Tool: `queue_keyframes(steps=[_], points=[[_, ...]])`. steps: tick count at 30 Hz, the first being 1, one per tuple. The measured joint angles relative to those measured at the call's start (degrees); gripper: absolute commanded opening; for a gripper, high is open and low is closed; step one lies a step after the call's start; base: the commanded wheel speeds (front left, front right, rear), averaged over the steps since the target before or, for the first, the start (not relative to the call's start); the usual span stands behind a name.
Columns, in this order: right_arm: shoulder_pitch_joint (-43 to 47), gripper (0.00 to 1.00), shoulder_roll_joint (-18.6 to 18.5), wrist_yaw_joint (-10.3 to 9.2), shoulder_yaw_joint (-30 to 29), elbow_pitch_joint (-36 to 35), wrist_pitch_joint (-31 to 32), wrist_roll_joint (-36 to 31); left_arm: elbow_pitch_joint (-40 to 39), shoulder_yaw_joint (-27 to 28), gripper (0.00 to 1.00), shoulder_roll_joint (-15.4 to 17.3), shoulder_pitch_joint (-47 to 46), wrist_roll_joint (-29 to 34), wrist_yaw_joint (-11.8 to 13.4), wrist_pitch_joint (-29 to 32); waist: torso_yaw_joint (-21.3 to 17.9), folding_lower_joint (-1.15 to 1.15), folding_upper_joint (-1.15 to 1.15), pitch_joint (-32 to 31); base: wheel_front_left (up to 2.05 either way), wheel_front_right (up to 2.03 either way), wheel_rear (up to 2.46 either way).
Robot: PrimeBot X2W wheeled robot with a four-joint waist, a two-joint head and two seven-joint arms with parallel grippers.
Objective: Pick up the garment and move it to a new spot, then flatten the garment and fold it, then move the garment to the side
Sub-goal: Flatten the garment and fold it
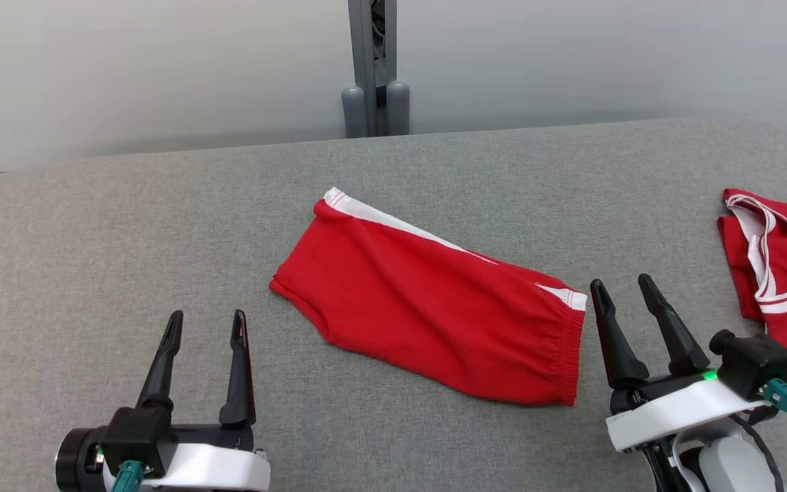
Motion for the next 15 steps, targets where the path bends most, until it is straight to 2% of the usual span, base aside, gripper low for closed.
queue_keyframes(steps=[9, 15], points=[[1.00, 1.00, 0.43, 0.00, -0.10, 3.30, 0.91, 1.11, 1.41, 3.79, 1.00, -2.48, 0.69, 3.60, -4.42, -0.05, 0.35, 0.00, 0.00, 0.68, 0.00, 0.00, 0.00], [1.19, 1.00, 1.32, 0.00, -0.12, 7.94, 3.43, 6.43, 2.57, 4.11, 1.00, -3.47, 0.60, 5.02, -5.93, -0.05, 1.59, 0.00, 0.00, 1.79, 0.00, 0.00, 0.00]])
